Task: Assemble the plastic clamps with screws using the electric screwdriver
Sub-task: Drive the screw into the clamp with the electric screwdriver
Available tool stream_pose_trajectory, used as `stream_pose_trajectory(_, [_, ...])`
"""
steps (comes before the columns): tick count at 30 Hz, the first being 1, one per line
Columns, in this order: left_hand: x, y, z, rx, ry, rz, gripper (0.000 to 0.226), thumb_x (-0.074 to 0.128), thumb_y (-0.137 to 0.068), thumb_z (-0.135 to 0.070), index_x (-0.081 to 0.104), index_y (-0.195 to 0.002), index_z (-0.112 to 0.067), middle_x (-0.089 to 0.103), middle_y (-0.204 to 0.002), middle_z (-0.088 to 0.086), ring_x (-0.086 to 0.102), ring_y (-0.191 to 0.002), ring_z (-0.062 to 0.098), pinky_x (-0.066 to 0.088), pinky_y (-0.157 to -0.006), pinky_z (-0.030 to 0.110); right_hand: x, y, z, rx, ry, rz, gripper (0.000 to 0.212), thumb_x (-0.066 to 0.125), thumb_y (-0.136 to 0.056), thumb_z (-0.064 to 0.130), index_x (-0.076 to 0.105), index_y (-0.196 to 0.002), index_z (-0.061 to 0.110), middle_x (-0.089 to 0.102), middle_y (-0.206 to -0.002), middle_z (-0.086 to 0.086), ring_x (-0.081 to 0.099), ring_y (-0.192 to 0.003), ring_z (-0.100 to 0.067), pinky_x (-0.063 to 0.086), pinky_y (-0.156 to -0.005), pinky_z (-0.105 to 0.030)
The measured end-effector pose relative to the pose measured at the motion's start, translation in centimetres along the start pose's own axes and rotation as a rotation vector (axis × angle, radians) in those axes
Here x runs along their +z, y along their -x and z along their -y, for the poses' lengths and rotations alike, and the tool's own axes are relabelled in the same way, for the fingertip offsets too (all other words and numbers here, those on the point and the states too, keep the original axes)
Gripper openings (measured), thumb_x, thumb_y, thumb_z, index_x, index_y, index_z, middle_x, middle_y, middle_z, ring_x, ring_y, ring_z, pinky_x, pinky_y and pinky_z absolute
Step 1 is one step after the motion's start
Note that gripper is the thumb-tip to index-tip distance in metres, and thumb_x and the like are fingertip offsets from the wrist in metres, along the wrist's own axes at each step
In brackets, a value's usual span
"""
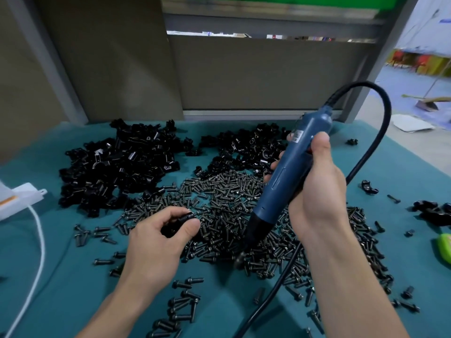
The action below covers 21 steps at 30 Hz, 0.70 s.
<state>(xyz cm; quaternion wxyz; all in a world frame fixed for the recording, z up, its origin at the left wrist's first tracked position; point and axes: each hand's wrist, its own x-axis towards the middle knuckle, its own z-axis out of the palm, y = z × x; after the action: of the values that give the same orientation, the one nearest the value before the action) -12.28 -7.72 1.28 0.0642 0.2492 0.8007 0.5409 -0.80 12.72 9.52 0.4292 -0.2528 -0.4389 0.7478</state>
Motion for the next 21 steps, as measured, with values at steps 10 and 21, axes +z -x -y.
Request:
stream_pose_trajectory(10, [0.0, 0.0, -0.2, 0.046, 0.009, 0.005, 0.029, 0.063, -0.067, -0.069, 0.070, -0.092, -0.056, 0.072, -0.079, -0.025, 0.066, -0.075, -0.004, 0.047, -0.061, 0.007, -1.2, -1.1, 0.1, 0.122, -0.114, -0.067, 0.032, 0.063, -0.099, 0.036, 0.069, -0.117, 0.010, 0.073, -0.109, -0.017, 0.066, -0.091, -0.031, 0.058, -0.093, -0.058])
stream_pose_trajectory(21, [0.2, 0.1, -0.1, 0.036, -0.007, 0.012, 0.014, 0.078, -0.084, -0.045, 0.071, -0.093, -0.053, 0.073, -0.081, -0.023, 0.065, -0.075, -0.002, 0.047, -0.060, 0.007, -1.6, -0.5, 0.0, 0.164, -0.115, 0.007, 0.051, 0.051, -0.101, 0.038, 0.058, -0.141, 0.008, 0.074, -0.121, -0.017, 0.062, -0.097, -0.025, 0.050, -0.104, -0.052])
